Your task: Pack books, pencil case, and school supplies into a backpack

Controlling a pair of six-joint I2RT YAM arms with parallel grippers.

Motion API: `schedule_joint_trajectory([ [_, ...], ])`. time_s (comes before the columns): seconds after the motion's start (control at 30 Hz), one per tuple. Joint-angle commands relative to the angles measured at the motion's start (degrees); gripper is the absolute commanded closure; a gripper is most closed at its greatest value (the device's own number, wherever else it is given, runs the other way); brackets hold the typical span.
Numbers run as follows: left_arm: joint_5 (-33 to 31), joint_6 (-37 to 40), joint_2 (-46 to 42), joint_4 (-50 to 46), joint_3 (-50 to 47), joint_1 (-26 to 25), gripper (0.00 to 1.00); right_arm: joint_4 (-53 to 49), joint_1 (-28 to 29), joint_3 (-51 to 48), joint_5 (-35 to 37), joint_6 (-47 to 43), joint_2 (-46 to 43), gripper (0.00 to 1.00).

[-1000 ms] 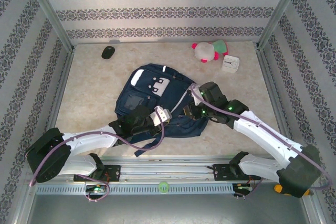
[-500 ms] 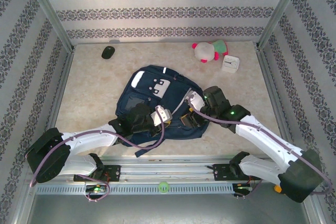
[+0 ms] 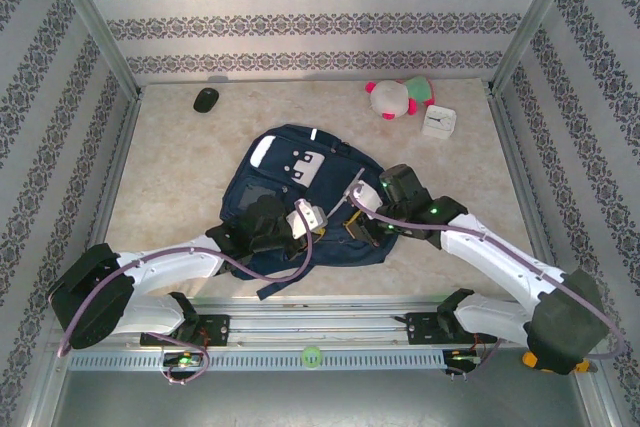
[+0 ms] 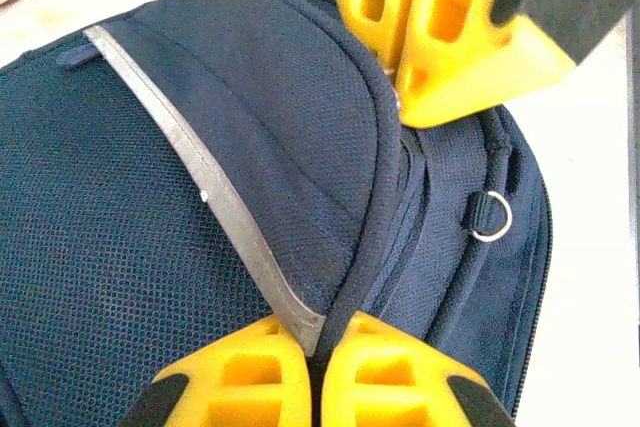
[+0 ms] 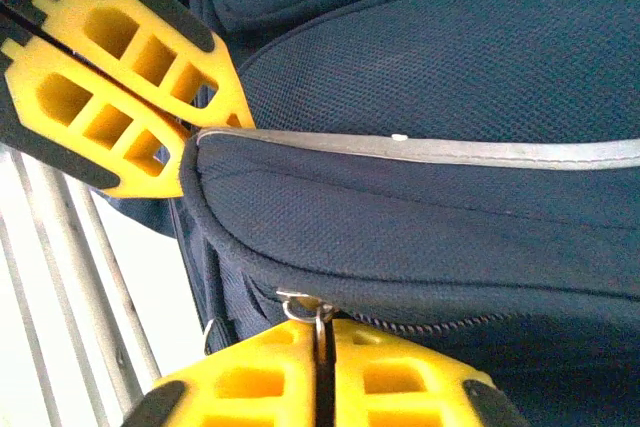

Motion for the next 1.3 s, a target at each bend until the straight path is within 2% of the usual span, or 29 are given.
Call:
schedule_joint_trajectory([
  [0.0,-0.9,0.6,-1.9,-2.6,2.8,1.0,1.00,-2.9,-1.3,0.8,5.5,1.5,-2.5,0.99],
  [0.2,-3.0,2.0,-3.1,-7.0,3.1,2.7,1.00,-4.3,-4.0,0.9,9.7,3.6,-5.0,1.00],
  [0.37,0.0,5.3,-4.8,-11.1,3.2,3.1,1.00,-1.6,-7.1,-0.2,17.3,8.2,-4.9,1.00],
  [0.47,1.2,5.0,-6.1,-13.9,3.6,3.5,0.99,2.2,-8.3,-1.9,16.7,10.0,-5.0,1.00],
  [0.53,1.1,2.5,-6.1,-17.1,4.9,4.3,0.90,4.4,-8.1,-3.0,12.8,10.8,-5.8,1.00],
  [0.6,1.1,-0.3,-6.9,-19.5,5.8,4.6,0.62,6.7,-7.3,-4.8,9.5,12.8,-7.2,1.00],
  [0.67,-1.2,-6.8,-8.7,-19.8,6.0,4.6,0.45,8.1,-6.1,-6.4,8.6,14.1,-8.4,1.00],
  [0.7,-3.3,-12.3,-10.2,-19.8,5.8,4.7,0.42,8.2,-5.9,-6.9,8.6,15.4,-8.8,1.00],
  [0.73,-6.8,-18.9,-11.7,-20.2,5.7,4.7,0.41,8.1,-5.9,-7.2,8.3,16.1,-9.0,1.00],
  [0.8,-9.4,-23.3,-12.7,-20.7,5.5,4.6,0.41,8.1,-5.8,-7.3,8.1,16.6,-9.0,1.00],
  [0.83,-14.4,-30.7,-14.3,-22.5,5.5,4.7,0.40,8.2,-5.7,-7.6,7.8,17.2,-8.9,1.00],
  [0.87,-17.1,-34.5,-15.2,-24.0,5.5,4.7,0.41,8.1,-5.6,-7.6,7.7,17.8,-8.8,1.00],
  [0.93,-26.4,-50.9,-21.6,-36.7,5.9,4.9,0.44,7.6,-4.9,-7.6,8.7,20.7,-6.9,1.00],
  [1.1,-27.8,-61.0,-20.7,-44.2,4.5,5.1,0.46,5.0,-2.6,-5.5,8.3,24.2,-4.2,1.00],
  [1.27,-28.7,-66.8,-21.2,-38.7,-1.4,7.1,0.49,4.0,0.9,-4.2,8.0,25.1,-2.2,1.00],
])
